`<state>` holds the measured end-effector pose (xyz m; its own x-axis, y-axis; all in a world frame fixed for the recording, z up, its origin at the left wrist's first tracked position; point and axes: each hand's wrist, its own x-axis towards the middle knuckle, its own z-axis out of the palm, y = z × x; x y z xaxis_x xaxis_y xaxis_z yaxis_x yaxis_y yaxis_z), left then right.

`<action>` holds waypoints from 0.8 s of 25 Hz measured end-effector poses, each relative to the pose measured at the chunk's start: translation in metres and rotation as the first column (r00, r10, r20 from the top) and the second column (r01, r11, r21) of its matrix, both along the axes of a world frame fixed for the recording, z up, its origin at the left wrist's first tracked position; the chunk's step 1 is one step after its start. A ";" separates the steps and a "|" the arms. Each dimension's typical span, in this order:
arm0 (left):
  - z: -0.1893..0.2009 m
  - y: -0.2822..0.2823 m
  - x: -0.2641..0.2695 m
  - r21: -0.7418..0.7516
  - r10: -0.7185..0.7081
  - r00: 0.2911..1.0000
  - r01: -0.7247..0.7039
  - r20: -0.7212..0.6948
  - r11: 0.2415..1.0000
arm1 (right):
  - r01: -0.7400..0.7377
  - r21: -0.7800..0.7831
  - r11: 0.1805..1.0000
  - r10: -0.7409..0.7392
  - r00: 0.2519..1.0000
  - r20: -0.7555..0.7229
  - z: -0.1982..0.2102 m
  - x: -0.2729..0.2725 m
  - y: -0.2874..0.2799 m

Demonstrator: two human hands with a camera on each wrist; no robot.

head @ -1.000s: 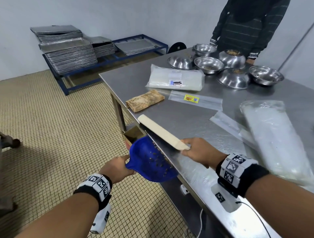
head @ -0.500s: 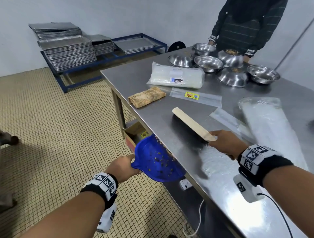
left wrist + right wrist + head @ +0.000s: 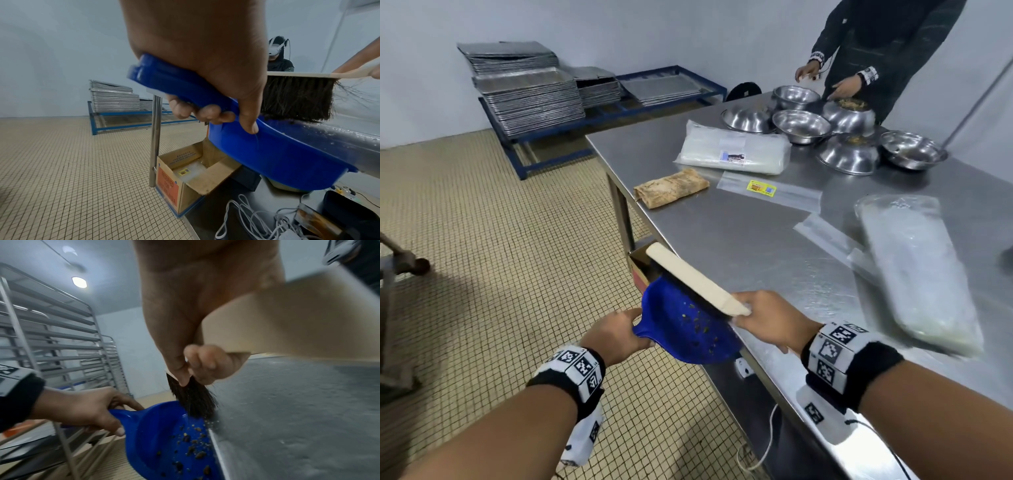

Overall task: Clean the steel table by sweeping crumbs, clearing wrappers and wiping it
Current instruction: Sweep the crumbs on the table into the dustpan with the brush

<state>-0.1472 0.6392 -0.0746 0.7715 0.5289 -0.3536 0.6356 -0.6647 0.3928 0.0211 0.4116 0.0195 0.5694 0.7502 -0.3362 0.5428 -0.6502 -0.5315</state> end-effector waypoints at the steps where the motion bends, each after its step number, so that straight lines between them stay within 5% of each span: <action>1: 0.000 -0.004 -0.001 -0.003 0.022 1.000 -0.022 0.000 1.000 | -0.022 0.004 1.000 0.022 1.000 -0.021 0.000 -0.001 0.000; 11: 0.000 -0.013 -0.005 -0.017 0.064 0.998 -0.065 -0.024 0.998 | -0.086 -0.154 0.984 0.119 0.968 0.221 0.048 0.059 0.015; 20: -0.004 -0.001 0.002 -0.006 0.017 1.000 -0.018 -0.020 1.000 | -0.103 -0.290 0.951 0.199 0.925 0.324 0.025 0.068 0.024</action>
